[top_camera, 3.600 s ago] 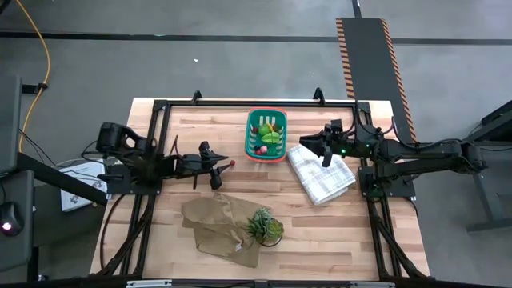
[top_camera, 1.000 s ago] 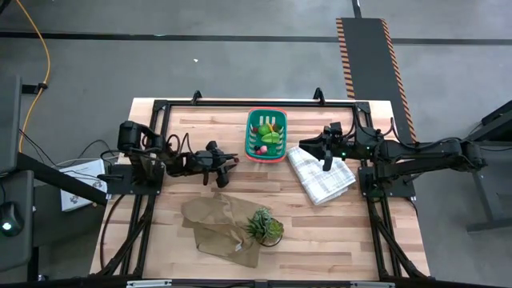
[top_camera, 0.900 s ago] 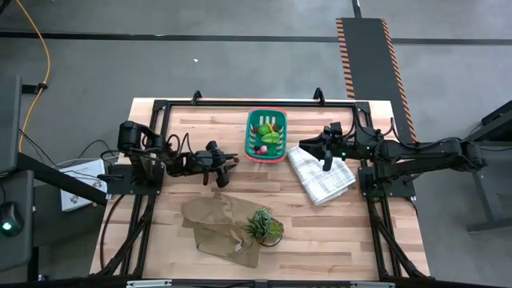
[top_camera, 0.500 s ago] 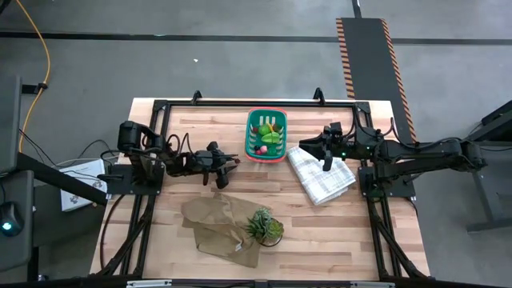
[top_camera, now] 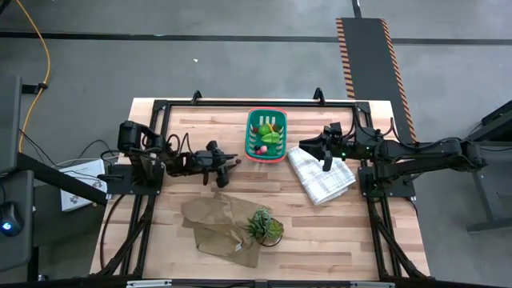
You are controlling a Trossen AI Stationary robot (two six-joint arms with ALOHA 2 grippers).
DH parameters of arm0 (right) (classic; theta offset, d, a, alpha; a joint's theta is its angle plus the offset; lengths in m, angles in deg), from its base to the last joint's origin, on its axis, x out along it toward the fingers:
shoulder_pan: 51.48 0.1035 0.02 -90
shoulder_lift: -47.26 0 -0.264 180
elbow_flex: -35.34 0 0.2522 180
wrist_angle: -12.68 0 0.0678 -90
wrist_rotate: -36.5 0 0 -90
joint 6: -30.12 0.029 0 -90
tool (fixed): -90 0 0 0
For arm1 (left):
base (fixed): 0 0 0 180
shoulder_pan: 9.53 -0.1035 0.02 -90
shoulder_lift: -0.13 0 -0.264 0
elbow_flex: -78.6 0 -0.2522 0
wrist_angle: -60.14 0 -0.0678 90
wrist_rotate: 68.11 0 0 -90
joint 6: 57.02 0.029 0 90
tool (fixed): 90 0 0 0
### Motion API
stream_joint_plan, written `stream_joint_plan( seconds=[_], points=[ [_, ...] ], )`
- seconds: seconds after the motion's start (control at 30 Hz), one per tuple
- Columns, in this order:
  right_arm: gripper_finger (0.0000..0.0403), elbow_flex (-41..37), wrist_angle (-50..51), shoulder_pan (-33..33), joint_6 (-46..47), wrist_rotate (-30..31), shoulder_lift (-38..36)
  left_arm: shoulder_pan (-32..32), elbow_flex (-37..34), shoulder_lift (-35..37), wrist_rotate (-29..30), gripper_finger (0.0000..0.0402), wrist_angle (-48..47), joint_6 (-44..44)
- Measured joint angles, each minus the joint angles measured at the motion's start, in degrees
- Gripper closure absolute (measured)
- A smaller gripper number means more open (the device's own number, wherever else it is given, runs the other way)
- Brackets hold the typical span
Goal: Pick and placing Produce into tupperware
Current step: Put the red cherry into the green basket
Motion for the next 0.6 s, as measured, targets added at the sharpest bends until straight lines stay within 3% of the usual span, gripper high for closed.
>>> stream_joint_plan(
  seconds=[0.4, 0.6],
  points=[
    [0.0324, 0.00, 0.00, -0.02, -0.19, 0.02, 0.01, -2.90, 0.48, 0.00, -4.61, 0.0259, -0.12, 1.18],
    [0.0324, 0.00, 0.00, -0.02, -0.19, 0.02, 0.00, -6.47, 2.48, 0.00, -13.60, 0.0259, -0.32, 1.42]
  ],
)
